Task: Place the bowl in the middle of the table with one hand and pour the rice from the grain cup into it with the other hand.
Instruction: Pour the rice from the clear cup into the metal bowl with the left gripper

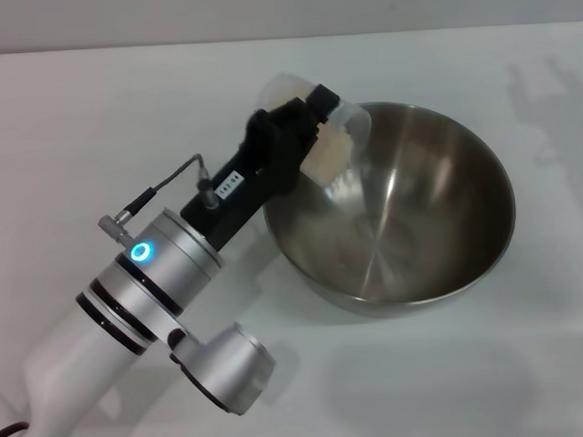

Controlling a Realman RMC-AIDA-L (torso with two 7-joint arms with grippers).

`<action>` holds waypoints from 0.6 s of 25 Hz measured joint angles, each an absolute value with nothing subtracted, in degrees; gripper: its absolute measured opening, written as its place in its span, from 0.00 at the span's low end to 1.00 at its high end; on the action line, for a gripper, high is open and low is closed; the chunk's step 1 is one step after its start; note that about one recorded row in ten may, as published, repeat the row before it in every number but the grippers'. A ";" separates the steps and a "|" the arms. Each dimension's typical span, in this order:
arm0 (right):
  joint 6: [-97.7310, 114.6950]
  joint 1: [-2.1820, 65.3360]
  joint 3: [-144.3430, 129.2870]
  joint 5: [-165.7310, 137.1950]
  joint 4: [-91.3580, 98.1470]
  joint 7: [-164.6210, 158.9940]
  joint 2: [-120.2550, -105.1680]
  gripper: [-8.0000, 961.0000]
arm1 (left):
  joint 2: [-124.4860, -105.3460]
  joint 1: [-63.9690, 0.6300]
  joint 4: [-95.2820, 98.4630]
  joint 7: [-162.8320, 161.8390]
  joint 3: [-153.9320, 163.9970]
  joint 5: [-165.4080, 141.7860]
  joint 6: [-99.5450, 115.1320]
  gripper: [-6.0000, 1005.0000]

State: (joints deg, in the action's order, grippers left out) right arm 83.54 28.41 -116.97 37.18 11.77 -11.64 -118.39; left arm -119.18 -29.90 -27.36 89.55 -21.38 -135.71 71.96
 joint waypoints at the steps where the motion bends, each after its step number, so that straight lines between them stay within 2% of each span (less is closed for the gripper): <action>1: 83.54 28.41 -116.97 37.18 11.77 -11.64 -118.39 0.57 | -119.18 -29.92 -27.38 91.45 -21.38 -136.09 71.58 0.07; 15: 83.40 30.21 -116.97 37.23 9.40 -11.60 -118.59 0.57 | -119.18 -29.99 -27.96 118.57 -20.04 -137.05 68.86 0.08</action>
State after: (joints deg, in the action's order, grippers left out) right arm 83.40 30.21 -116.97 37.23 9.40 -11.60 -118.59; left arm -119.18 -29.99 -27.96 118.57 -20.04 -137.05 68.86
